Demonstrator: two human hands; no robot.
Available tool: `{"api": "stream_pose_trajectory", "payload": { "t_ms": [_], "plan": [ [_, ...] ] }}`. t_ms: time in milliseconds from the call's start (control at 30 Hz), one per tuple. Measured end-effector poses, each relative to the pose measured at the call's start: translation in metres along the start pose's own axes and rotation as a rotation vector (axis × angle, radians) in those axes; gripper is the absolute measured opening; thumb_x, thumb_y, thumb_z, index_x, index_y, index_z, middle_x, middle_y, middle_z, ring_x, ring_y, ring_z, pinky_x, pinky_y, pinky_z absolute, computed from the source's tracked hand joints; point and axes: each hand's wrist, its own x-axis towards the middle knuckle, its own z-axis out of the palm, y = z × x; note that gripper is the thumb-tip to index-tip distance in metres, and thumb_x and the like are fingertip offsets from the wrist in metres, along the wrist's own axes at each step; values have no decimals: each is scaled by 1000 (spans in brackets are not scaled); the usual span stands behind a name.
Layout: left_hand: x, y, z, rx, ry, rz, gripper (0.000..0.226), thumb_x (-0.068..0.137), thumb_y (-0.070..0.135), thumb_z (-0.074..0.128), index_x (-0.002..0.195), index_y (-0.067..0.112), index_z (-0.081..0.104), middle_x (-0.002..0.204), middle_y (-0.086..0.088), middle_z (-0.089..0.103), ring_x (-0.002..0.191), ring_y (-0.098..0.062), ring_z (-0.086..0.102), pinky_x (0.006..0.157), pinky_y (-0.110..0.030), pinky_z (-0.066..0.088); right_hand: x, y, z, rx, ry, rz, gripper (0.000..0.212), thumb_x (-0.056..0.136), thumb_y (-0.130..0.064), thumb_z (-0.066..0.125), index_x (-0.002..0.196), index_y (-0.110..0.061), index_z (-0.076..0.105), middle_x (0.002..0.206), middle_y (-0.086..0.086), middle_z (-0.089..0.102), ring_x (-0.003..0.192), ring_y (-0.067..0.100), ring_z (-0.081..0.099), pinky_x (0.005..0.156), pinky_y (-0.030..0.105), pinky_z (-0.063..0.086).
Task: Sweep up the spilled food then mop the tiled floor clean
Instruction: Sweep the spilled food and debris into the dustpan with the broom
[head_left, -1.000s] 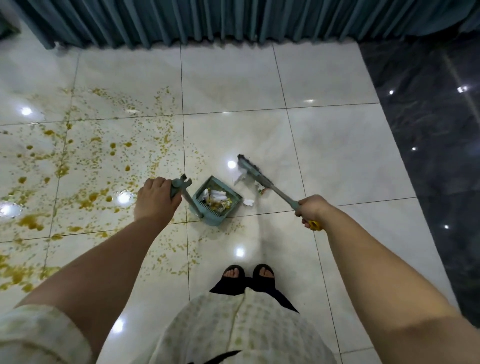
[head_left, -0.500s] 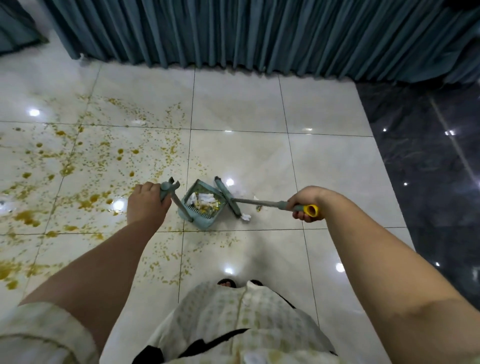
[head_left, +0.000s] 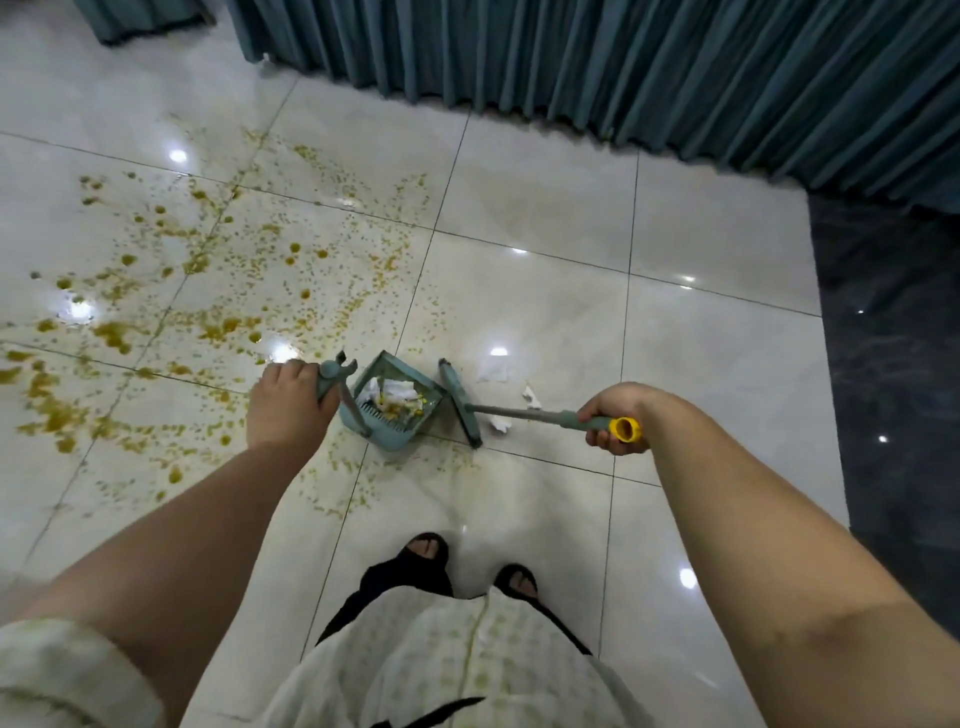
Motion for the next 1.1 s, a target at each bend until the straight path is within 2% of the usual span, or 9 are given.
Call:
{"api": "stream_pose_trajectory", "payload": {
  "t_ms": [300, 433, 533, 700, 833, 933, 1100],
  "plan": [
    [-26, 89, 13, -43, 59, -149, 36, 92, 31, 55, 104, -2, 62, 105, -21, 59, 102, -39, 47, 86, -47, 41, 25, 73, -71, 103, 66, -73, 22, 92, -15, 58, 108, 0, 57, 70, 11, 57, 39, 11, 47, 34, 16, 39],
    [-23, 123, 14, -61, 86, -161, 37, 93, 30, 54, 106, -4, 60, 107, -22, 58, 104, -39, 45, 89, -48, 39, 33, 107, -103, 139, 96, -80, 24, 91, -14, 59, 109, 2, 58, 72, 13, 58, 42, 12, 49, 34, 17, 39],
    [-21, 146, 14, -62, 90, -144, 38, 94, 30, 53, 109, -4, 60, 109, -22, 58, 105, -39, 45, 89, -48, 38, 36, 124, -121, 150, 127, -89, 25, 91, -14, 59, 109, 3, 59, 72, 13, 59, 48, 13, 50, 35, 17, 40],
    [-16, 183, 15, -65, 79, -86, 38, 93, 31, 53, 110, -2, 60, 110, -20, 58, 106, -38, 45, 88, -46, 39, 35, 137, -145, 187, 172, -101, 22, 92, -11, 57, 108, 4, 58, 70, 14, 57, 45, 14, 49, 35, 17, 40],
    [-7, 204, 14, -81, 84, -35, 37, 93, 30, 55, 109, -3, 61, 109, -20, 59, 105, -38, 46, 89, -47, 40, 36, 142, -157, 179, 213, -139, 24, 90, -11, 59, 109, 3, 60, 74, 16, 59, 49, 17, 51, 41, 20, 42],
    [2, 212, 13, -72, 75, -5, 36, 94, 31, 53, 110, -1, 60, 111, -18, 58, 107, -37, 45, 90, -45, 39, 34, 140, -160, 175, 231, -168, 23, 89, -9, 59, 110, -4, 61, 76, 16, 60, 50, 18, 52, 46, 23, 43],
    [22, 206, 7, -71, 81, 52, 35, 93, 29, 53, 109, -2, 60, 109, -19, 58, 106, -37, 45, 92, -43, 38, 23, 124, -164, 224, 177, -185, 23, 90, -8, 56, 112, -10, 61, 75, 15, 57, 51, 17, 49, 42, 21, 41]
  ]
}}
